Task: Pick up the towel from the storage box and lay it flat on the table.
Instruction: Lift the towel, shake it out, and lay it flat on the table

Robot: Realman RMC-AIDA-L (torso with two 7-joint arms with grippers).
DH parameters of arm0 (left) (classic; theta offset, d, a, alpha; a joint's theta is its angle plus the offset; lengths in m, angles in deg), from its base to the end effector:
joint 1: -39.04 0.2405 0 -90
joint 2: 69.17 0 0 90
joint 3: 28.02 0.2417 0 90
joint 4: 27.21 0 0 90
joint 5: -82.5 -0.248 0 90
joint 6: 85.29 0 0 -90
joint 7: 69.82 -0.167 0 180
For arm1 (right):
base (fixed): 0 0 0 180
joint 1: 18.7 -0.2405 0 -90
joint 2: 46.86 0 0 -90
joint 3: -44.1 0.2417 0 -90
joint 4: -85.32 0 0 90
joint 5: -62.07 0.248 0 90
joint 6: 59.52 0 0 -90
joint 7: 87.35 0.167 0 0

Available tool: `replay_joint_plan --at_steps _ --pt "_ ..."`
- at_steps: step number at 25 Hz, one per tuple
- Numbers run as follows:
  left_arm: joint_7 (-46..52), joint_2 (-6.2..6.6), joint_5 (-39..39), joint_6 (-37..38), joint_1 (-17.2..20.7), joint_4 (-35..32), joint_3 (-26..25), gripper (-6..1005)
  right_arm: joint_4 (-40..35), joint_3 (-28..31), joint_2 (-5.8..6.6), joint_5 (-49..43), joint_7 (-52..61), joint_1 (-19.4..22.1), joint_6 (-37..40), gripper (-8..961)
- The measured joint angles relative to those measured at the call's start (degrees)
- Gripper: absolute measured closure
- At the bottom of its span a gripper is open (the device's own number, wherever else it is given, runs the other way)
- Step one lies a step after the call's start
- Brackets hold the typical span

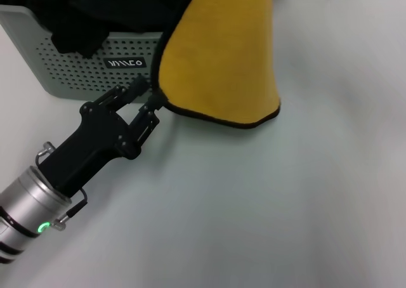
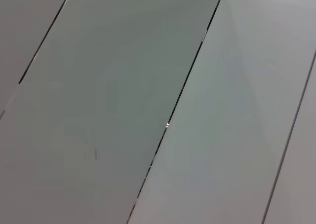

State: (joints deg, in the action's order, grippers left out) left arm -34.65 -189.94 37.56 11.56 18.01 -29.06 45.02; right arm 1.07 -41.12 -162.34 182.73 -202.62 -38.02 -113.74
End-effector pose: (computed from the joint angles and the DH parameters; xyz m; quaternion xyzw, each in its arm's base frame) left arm -0.2824 0.2729 -0.0628 -0.7925 -0.1904 -0.4859 0.3155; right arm 0.0227 0.3887 0.0727 -0.8343 -0.1360 0.4170 0.3340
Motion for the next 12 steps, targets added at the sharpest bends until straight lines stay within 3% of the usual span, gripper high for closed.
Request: replay_joint_plan --at_steps 12 --pt "0.6 0.1 -0.1 -1.4 -0.2 0.5 0.1 669 -0.6 -0.1 0.0 0.0 0.1 -0.1 0.1 920"
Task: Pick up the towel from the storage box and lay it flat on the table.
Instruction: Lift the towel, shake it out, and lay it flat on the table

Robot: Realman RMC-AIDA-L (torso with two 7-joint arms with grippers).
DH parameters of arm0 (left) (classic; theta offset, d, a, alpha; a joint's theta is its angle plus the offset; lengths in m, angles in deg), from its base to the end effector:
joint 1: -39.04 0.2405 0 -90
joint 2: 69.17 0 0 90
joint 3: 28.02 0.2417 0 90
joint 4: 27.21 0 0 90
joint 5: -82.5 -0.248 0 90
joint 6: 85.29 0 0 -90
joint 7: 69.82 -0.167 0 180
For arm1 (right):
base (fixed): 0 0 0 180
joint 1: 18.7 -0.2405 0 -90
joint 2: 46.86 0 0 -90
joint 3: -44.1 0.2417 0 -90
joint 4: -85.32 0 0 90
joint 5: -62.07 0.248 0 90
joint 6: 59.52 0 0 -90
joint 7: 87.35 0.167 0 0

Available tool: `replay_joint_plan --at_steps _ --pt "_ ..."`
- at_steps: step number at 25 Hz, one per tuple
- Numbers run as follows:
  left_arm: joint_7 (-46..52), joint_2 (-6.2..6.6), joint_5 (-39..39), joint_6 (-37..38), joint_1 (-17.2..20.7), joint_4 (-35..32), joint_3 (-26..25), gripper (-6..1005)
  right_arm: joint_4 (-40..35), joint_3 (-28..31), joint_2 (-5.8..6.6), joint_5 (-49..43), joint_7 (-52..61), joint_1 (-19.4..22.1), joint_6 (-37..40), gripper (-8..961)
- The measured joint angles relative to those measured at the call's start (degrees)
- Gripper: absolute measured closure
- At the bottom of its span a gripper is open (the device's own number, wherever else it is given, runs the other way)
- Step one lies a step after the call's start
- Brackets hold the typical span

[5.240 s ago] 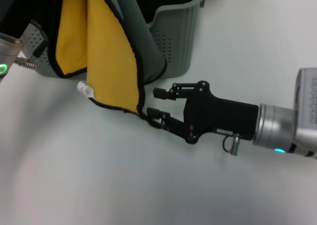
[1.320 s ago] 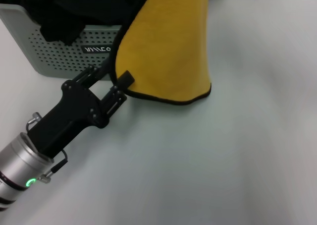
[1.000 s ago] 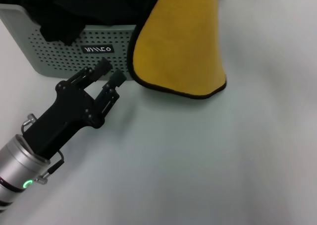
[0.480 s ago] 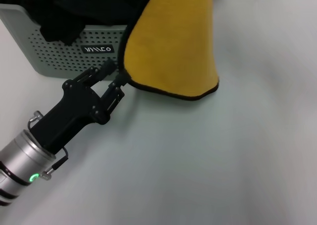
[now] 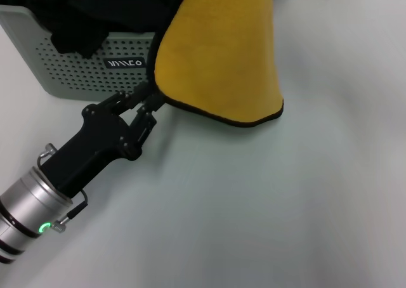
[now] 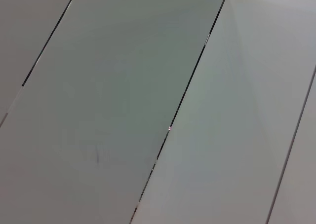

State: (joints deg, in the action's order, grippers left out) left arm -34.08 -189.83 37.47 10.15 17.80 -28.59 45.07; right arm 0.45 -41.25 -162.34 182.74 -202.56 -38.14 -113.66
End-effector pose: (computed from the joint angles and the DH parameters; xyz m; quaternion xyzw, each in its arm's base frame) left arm -0.2861 0.2742 -0.0657 -0.7953 -0.2028 -0.4765 0.3151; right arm 0.0186 0.3871 0.0737 -0.8329 -0.1411 0.4191 0.3328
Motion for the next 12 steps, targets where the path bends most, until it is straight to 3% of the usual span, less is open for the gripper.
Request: replay_joint_plan --at_steps 5,12 --pt "0.0 0.01 -0.1 0.4 0.3 -0.3 0.1 687 0.0 0.0 0.0 0.0 0.0 0.1 -0.2 918" --pt "2.0 0.08 -0.4 -1.9 -0.6 -0.2 0.2 912 -0.1 -0.1 0.0 -0.6 0.0 0.0 -0.4 916"
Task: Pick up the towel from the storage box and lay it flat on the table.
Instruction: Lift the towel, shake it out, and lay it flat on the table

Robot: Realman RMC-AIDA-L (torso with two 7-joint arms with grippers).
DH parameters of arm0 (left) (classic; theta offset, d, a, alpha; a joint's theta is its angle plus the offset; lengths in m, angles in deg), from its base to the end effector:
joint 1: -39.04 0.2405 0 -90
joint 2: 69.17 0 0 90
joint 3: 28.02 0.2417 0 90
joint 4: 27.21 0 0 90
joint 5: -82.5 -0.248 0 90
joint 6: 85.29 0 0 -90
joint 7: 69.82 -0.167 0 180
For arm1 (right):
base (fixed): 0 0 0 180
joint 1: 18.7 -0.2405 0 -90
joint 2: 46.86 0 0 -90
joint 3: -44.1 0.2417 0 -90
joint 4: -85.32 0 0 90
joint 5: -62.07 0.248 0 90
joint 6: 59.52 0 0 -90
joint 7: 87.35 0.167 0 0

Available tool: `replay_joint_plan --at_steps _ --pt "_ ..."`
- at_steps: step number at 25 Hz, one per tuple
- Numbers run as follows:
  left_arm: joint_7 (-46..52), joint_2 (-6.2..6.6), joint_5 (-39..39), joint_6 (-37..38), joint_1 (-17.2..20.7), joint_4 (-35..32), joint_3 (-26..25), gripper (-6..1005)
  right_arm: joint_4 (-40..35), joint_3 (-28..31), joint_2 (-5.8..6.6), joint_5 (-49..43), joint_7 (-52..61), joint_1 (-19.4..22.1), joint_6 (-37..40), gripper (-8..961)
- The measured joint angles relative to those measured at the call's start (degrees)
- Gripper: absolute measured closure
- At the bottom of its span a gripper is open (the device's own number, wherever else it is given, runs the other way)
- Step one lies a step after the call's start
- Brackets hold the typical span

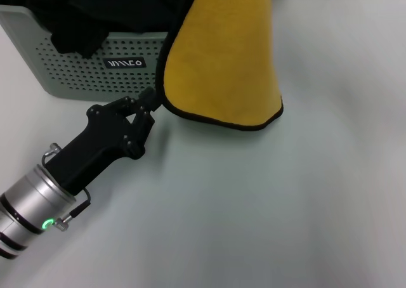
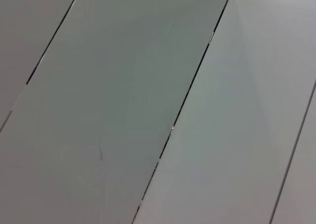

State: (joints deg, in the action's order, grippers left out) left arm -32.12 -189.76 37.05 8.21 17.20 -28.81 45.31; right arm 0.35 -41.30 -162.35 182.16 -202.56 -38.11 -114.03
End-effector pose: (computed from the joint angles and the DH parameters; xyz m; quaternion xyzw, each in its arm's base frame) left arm -0.2867 0.2791 -0.0693 -0.7993 -0.2184 -0.4691 0.3056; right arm 0.0185 0.3860 0.0721 -0.8349 -0.1453 0.4157 0.3302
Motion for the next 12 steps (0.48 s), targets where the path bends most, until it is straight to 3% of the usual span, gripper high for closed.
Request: replay_joint_plan --at_steps 4,11,12 --pt "0.7 0.13 0.0 -0.4 0.1 -0.2 -0.1 1000 0.0 0.0 0.0 0.0 0.0 0.0 0.0 914" --pt "1.2 0.29 0.5 0.3 0.9 -0.3 -0.5 669 0.0 0.0 0.0 0.0 0.0 0.0 -0.1 911" --pt "1.2 0.29 0.5 0.3 0.9 -0.3 -0.5 664 0.0 0.0 0.0 0.0 0.0 0.0 -0.1 911"
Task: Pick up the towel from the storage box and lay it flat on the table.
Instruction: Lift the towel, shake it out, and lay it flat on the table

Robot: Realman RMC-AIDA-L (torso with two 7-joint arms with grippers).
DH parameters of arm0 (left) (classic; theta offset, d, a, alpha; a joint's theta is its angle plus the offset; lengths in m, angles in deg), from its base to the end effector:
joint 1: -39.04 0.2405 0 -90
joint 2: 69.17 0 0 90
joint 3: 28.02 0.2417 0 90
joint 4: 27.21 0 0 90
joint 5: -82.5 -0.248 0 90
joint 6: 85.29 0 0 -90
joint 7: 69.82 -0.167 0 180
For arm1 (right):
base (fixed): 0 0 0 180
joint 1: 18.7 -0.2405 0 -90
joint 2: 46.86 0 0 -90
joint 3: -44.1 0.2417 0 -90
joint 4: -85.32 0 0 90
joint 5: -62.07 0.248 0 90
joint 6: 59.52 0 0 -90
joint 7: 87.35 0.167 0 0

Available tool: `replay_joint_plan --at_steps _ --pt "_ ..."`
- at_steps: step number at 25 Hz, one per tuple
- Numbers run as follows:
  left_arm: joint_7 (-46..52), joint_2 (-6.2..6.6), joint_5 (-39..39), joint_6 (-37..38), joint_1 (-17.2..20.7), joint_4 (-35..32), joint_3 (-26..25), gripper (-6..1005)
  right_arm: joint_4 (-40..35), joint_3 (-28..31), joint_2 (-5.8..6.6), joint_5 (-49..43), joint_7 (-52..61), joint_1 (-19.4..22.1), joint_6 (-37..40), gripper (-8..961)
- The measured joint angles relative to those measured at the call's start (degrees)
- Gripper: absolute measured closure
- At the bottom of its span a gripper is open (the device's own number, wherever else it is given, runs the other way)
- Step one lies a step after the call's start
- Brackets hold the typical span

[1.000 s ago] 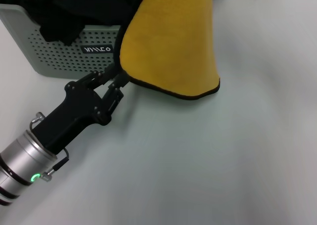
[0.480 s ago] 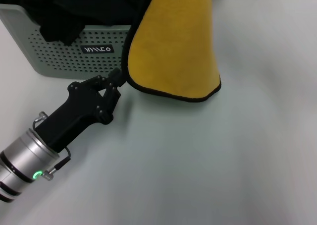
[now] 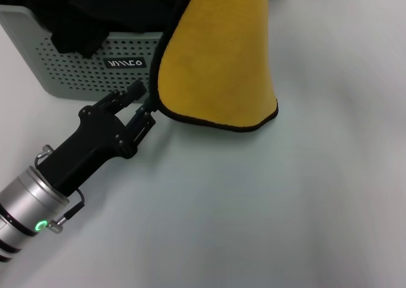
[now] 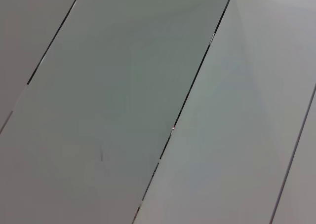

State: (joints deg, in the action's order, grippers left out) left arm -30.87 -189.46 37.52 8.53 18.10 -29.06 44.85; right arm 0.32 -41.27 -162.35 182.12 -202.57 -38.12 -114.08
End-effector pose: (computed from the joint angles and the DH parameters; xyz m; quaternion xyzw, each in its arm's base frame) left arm -0.2919 0.2772 -0.0642 -0.7914 -0.2296 -0.4734 0.3112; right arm 0.0184 0.3859 0.0723 -0.8349 -0.1460 0.4156 0.3301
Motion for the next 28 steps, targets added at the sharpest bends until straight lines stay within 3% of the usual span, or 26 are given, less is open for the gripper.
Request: replay_joint_plan --at_steps 11,16,28 --pt "1.8 1.07 -1.2 2.2 1.0 -0.2 0.5 608 -0.3 0.1 0.0 0.0 -0.1 -0.1 0.1 907" --pt "1.9 0.98 -4.4 3.7 1.2 -2.0 0.5 610 0.5 0.0 0.0 0.0 -0.3 -1.0 0.3 905" --pt "1.9 0.51 -3.9 1.6 -0.2 -2.3 0.1 613 0.9 -0.1 -0.17 -0.8 -0.2 -1.6 0.3 900"
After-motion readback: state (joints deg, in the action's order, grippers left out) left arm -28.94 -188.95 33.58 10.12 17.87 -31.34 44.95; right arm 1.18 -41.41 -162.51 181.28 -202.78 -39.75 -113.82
